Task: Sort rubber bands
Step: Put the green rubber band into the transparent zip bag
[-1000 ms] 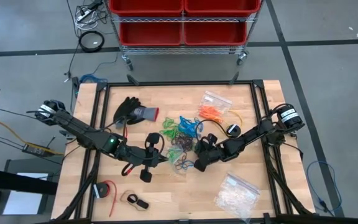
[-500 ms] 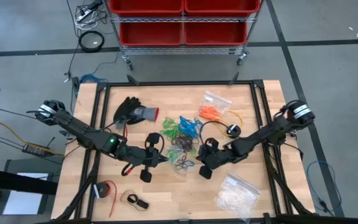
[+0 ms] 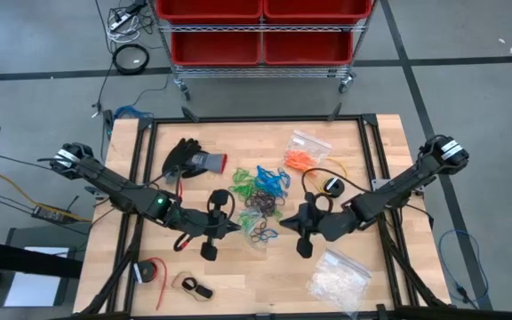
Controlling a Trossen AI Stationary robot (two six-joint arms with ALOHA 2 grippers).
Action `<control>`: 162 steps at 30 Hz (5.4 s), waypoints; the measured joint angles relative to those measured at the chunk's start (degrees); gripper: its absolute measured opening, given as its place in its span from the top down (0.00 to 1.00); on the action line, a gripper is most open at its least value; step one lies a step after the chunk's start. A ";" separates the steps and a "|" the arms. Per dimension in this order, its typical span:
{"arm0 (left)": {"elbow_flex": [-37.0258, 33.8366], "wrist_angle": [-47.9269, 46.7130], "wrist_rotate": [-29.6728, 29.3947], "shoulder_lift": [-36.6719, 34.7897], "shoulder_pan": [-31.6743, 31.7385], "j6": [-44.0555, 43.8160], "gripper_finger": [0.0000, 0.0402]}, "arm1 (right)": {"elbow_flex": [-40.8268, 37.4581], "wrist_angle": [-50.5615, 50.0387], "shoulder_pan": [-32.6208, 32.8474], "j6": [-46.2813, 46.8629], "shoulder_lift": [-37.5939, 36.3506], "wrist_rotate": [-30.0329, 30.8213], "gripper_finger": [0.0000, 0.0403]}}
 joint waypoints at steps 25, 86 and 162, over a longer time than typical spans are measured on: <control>0.01 1.71 0.00 0.00 0.00 -0.01 0.96 | 12.59 2.36 -18.61 -5.39 -0.58 -33.35 1.00; -0.01 9.30 0.00 0.02 0.01 0.00 0.96 | 38.66 -39.69 -21.91 -17.01 22.09 -50.77 0.75; -0.01 -20.73 -8.37 -0.78 -3.09 16.73 0.96 | -2.37 -5.45 -14.43 4.71 19.87 -6.43 0.61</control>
